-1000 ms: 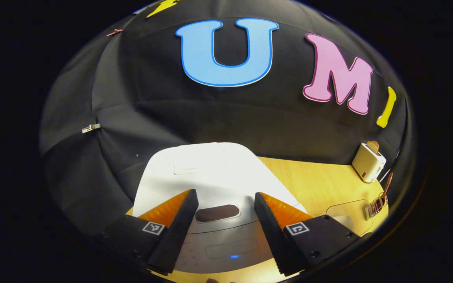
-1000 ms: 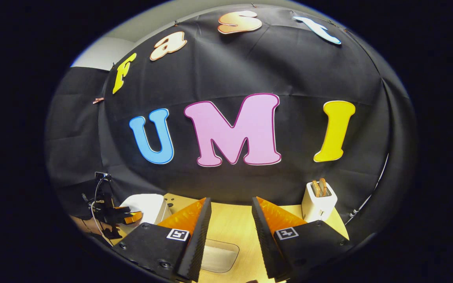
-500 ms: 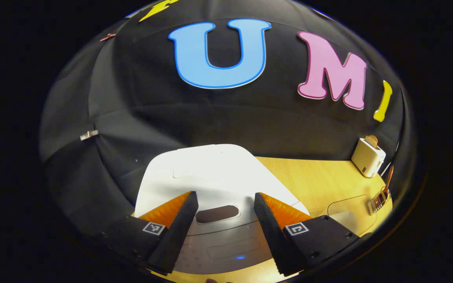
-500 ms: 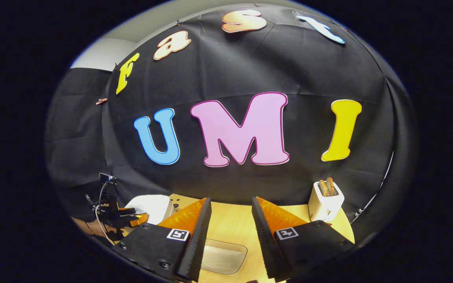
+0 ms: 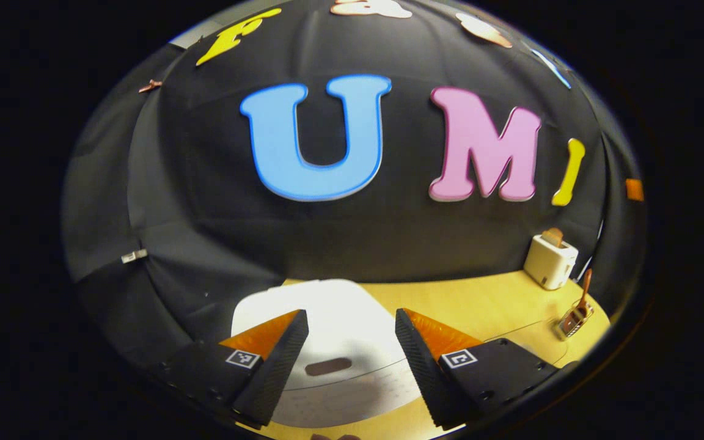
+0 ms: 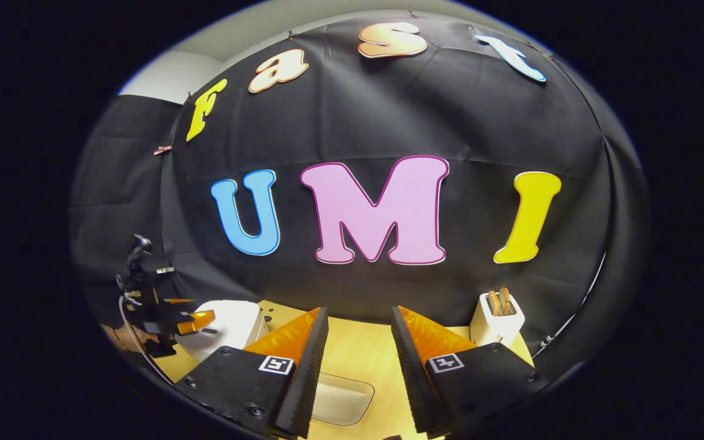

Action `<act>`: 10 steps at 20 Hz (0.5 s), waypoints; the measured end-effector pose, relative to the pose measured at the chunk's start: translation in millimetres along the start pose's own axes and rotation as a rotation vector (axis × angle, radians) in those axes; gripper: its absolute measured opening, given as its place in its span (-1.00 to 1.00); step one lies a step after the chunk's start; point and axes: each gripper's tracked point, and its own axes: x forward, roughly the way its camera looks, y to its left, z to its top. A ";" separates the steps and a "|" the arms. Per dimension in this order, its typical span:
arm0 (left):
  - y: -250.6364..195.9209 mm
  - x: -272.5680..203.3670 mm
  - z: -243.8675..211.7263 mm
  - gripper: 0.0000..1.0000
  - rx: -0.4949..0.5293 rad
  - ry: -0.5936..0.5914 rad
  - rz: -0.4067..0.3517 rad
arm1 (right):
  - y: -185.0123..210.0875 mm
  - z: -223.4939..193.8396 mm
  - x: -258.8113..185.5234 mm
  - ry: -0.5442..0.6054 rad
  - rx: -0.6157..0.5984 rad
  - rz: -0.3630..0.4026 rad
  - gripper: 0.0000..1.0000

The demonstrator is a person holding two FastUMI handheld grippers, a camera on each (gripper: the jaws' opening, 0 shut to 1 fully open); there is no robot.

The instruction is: Close the left gripper, press the button to open the rice cooker; take a wooden spoon from the chopstick holder with the right hand, scoop a spoonful of rice and pour it into the rice cooker, then put the wooden spoon back into the chopstick holder.

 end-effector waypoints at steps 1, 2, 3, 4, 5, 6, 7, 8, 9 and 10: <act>-5.1 -9.1 15.9 0.84 -0.006 -0.034 -0.017 | 0.2 0.3 0.0 0.000 0.002 0.002 0.29; -9.4 -21.9 35.3 0.84 -0.014 -0.075 -0.032 | 0.4 -0.3 0.0 0.000 0.004 0.002 0.29; -13.6 -27.6 51.1 0.85 -0.022 -0.111 -0.044 | 1.3 -0.1 -0.1 0.000 0.005 0.005 0.29; -18.7 -37.9 67.4 0.85 -0.030 -0.144 -0.053 | 2.0 0.5 0.9 -0.002 0.003 0.005 0.29; -22.9 -47.5 82.4 0.85 -0.036 -0.176 -0.061 | 2.7 0.7 0.6 -0.003 0.002 0.008 0.29; -26.8 -56.8 94.3 0.85 -0.041 -0.204 -0.071 | 3.6 1.8 0.0 -0.003 -0.002 0.010 0.29; -33.1 -65.5 103.3 0.85 -0.046 -0.218 -0.090 | 3.5 1.3 -0.5 -0.004 -0.008 0.011 0.29; -38.0 -72.6 106.5 0.85 -0.046 -0.225 -0.103 | 2.9 1.3 -1.8 -0.003 -0.016 0.009 0.29; -41.2 -80.1 109.4 0.85 -0.038 -0.231 -0.114 | 1.8 1.5 -3.7 -0.003 -0.023 0.006 0.29; -43.9 -85.9 110.4 0.86 -0.024 -0.235 -0.122 | 0.4 3.3 -6.4 -0.008 -0.028 -0.001 0.29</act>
